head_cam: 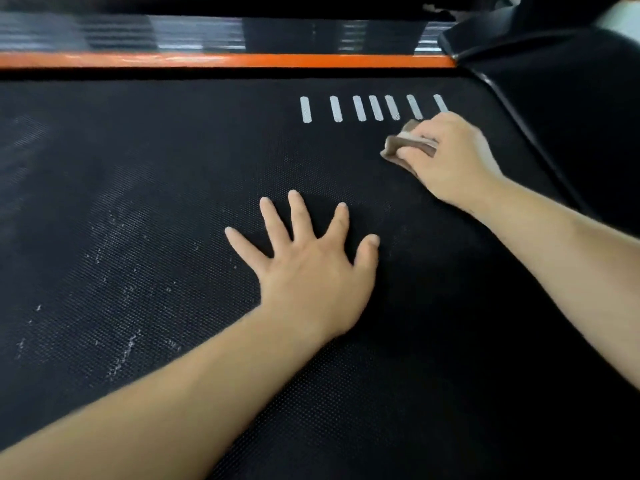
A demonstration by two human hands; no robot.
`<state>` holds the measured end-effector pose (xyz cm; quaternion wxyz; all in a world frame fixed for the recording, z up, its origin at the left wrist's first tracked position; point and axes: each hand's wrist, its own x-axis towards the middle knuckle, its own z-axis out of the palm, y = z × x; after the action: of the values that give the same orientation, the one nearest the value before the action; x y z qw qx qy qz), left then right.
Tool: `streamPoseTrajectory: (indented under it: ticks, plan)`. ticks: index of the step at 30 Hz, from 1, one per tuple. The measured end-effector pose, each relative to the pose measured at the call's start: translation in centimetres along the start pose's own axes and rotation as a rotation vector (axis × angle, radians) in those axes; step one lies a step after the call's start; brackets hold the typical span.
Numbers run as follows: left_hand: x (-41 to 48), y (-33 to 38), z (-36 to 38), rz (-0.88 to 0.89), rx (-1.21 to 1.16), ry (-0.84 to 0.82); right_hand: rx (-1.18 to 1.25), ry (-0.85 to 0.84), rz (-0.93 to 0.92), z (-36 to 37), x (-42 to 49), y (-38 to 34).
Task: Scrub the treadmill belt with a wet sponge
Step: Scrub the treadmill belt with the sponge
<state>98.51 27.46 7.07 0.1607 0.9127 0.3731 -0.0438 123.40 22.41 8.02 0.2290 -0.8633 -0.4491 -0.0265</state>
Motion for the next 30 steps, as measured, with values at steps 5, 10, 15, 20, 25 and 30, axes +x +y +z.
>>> streamPoseTrajectory:
  ticks: [5, 10, 15, 20, 25, 30]
  plan:
    - [0.3, 0.5, 1.8, 0.023, 0.092, 0.113, -0.047, 0.167, 0.205, -0.2, 5.5, 2.9]
    - [0.2, 0.7, 1.7, 0.029, 0.094, 0.139, -0.069, 0.054, 0.002, 0.7, 6.1, 2.3]
    - [0.3, 0.7, 1.6, 0.029, 0.088, 0.127, -0.102, 0.194, 0.324, -0.4, 9.5, 4.3]
    - [0.3, 0.8, 1.7, 0.033, 0.076, 0.142, -0.034, 0.06, 0.02, 0.2, 7.1, 2.9]
    - [0.3, 0.6, 1.9, 0.042, 0.075, 0.164, -0.135, 0.2, 0.328, 0.2, 11.2, 5.5]
    - [0.3, 0.6, 2.1, 0.037, 0.054, 0.195, -0.175, 0.131, 0.129, 0.8, 10.8, 5.8]
